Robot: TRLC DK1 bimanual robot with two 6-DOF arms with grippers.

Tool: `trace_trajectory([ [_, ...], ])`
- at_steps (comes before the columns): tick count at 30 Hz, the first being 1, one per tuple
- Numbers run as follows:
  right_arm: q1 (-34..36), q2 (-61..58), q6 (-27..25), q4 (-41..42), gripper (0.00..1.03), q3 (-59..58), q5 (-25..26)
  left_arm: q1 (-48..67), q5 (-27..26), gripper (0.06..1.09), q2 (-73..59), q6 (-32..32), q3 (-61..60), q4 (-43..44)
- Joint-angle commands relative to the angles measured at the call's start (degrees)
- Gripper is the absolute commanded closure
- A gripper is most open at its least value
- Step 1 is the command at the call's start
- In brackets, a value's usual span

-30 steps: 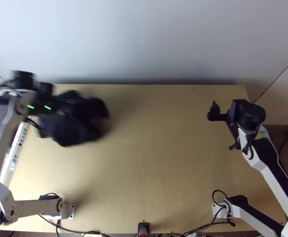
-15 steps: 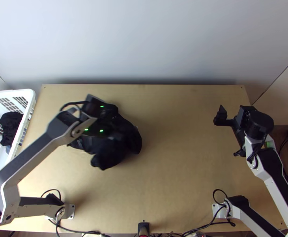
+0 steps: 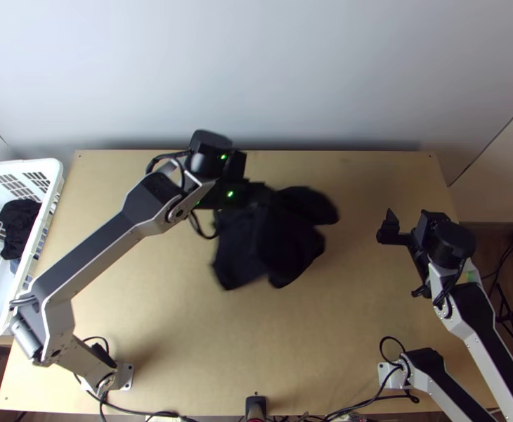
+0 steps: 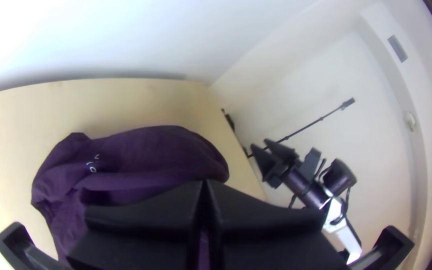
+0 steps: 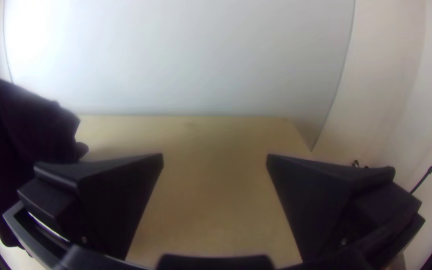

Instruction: Fold the t-shirt

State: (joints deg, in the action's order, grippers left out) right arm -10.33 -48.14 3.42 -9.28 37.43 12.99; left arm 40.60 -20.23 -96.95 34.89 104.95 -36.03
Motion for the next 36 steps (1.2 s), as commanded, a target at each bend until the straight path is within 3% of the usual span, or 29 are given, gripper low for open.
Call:
trace_trajectory([
  [1,0.31,2.35,0.18,1.63,0.07,-5.88,0.01,1.85,1.24,1.05,-6.68,6.24,9.14,6.41],
  [14,0.92,4.55,0.62,1.81,0.07,-9.04,-0.16,1.32,8.28,1.05,-21.62,3.25,6.85,7.20],
  [22,0.92,5.07,0.89,3.21,0.07,-11.50,-0.16,-3.77,17.15,1.05,-32.96,0.53,8.70,6.68],
  [31,0.57,5.43,0.89,4.44,0.07,-13.44,-0.25,-11.95,19.17,1.05,-37.00,0.88,12.04,5.80],
  [32,0.22,5.25,1.06,4.88,0.07,-13.79,-0.34,-12.03,19.17,1.00,-36.91,0.79,12.04,5.27],
  [33,-0.22,4.90,1.50,5.24,0.07,-14.05,-0.34,-12.03,19.09,0.87,-36.82,0.79,12.04,4.13],
  [35,-1.71,4.55,2.47,5.76,0.07,-14.31,-0.34,-11.77,18.65,0.39,-36.47,0.44,12.04,1.58],
  [36,-2.77,4.28,2.91,6.03,0.07,-14.31,-0.43,-11.42,18.65,0.23,-36.12,-0.53,12.04,0.08],
])
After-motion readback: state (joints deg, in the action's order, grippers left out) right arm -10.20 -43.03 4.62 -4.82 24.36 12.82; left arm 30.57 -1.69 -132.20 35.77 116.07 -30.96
